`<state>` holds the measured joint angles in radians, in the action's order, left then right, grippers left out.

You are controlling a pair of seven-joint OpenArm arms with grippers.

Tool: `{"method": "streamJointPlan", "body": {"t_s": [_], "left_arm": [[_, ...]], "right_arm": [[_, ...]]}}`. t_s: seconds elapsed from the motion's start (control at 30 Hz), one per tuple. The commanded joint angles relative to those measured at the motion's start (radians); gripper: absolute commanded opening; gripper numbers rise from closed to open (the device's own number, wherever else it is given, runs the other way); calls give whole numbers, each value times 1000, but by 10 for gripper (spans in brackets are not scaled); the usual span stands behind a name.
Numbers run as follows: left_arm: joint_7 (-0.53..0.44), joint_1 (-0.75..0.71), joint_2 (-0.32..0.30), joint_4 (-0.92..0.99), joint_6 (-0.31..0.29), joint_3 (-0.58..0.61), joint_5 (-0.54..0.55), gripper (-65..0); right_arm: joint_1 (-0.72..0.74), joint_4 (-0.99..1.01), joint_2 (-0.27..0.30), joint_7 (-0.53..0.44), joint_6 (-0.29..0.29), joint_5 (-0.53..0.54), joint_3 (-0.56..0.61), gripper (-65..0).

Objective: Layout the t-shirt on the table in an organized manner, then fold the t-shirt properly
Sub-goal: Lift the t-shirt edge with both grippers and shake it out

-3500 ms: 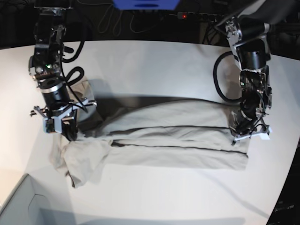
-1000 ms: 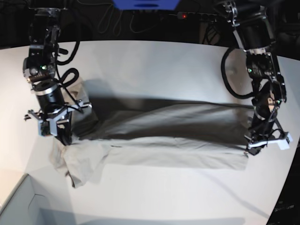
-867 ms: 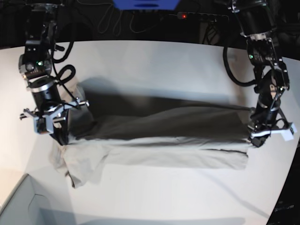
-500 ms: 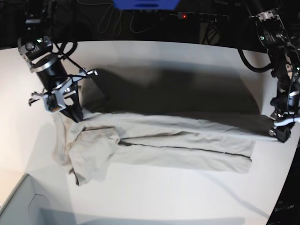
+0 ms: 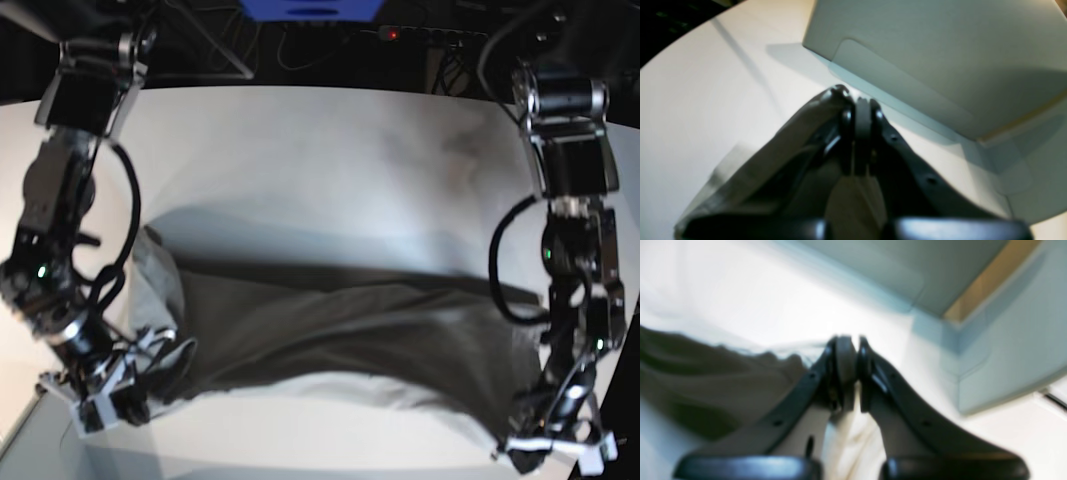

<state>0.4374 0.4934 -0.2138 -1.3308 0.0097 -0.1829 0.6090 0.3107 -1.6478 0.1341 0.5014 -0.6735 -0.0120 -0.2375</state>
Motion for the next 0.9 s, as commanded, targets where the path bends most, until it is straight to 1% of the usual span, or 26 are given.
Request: {"method": "streamJointPlan", "body": {"t_s": [0.0, 0.1, 0.27, 0.4, 0.5, 0.57, 0.63, 0.67, 0.73, 0.8, 0.87], "left_arm": [[-42, 110, -11, 26, -6, 16, 2, -648], [-42, 334, -11, 184, -6, 102, 2, -648], [-50, 637, -2, 393, -6, 197, 9, -648], [-48, 767, 6, 408, -6, 208, 9, -648], [-42, 807, 4, 406, -6, 207, 10, -648], [-41, 805, 1, 368, -6, 207, 10, -648], [-22, 742, -20, 297, -6, 205, 10, -648], [1, 696, -32, 261, -6, 205, 10, -648], [31, 592, -36, 181, -6, 204, 10, -648], [28, 462, -39, 118, -6, 204, 10, -648], [30, 324, -65, 35, -7, 190, 10, -648]], "right_arm": [[89, 28, 32, -23, -2, 13, -3, -650], [284, 176, 88, -11, 1, 11, 0, -650], [592, 393, 166, -11, 1, 11, 8, -650], [783, 479, 229, -17, 1, 11, 80, -650], [859, 482, 240, -17, -5, 13, 129, -650], [858, 453, 240, -11, -5, 13, 135, -650], [799, 384, 240, -2, -5, 13, 134, -650], [747, 337, 241, 10, -5, 14, 134, -650], [621, 238, 255, 13, -5, 16, 131, -650], [477, 154, 255, 9, -5, 17, 129, -650], [331, 50, 252, 9, -5, 17, 128, -650]]}}
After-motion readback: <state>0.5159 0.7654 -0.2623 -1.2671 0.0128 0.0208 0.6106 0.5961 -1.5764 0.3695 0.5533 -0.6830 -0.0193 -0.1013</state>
